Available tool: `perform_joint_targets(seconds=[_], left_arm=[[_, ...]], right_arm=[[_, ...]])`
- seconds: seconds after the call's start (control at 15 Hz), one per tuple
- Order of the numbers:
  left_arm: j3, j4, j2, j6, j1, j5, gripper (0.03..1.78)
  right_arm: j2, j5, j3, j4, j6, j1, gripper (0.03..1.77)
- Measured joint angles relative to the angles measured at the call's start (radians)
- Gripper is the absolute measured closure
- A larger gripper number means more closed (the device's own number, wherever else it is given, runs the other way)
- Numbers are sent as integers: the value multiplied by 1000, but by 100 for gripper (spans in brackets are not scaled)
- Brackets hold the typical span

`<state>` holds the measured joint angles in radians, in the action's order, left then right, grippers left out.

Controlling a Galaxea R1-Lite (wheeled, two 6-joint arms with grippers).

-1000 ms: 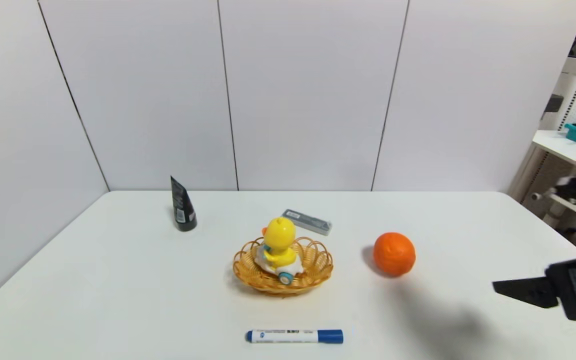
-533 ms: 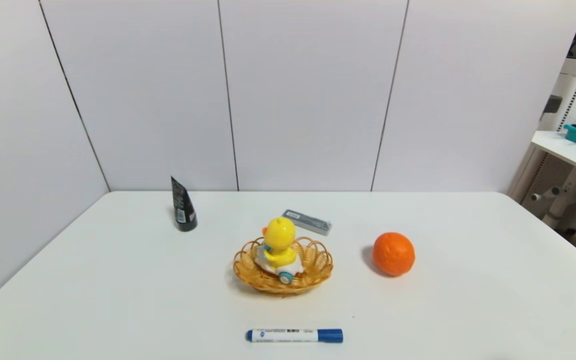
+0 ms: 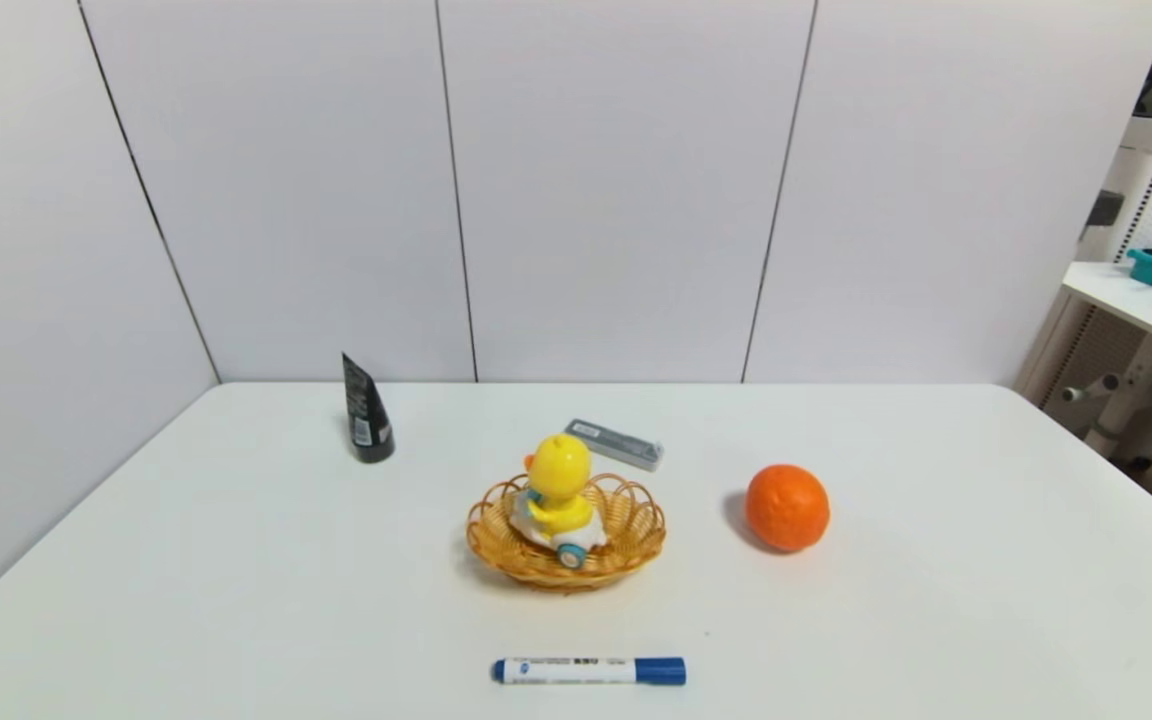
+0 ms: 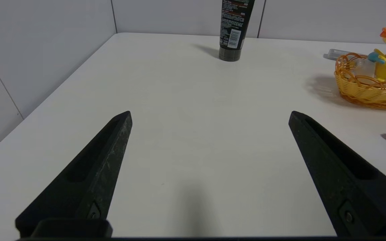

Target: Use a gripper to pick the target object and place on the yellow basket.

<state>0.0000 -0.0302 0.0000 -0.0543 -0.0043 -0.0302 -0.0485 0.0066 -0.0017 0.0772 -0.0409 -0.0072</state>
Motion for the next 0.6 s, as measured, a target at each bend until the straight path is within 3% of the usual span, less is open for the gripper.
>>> perform_joint_targets(seconds=[0.33, 0.6], left_arm=[[0, 0, 0, 0, 0, 0, 12], [0, 0, 0, 0, 0, 0, 12]], right_arm=[[49, -28, 1, -7, 98, 1, 11], [51, -34, 2, -6, 107, 1, 11]])
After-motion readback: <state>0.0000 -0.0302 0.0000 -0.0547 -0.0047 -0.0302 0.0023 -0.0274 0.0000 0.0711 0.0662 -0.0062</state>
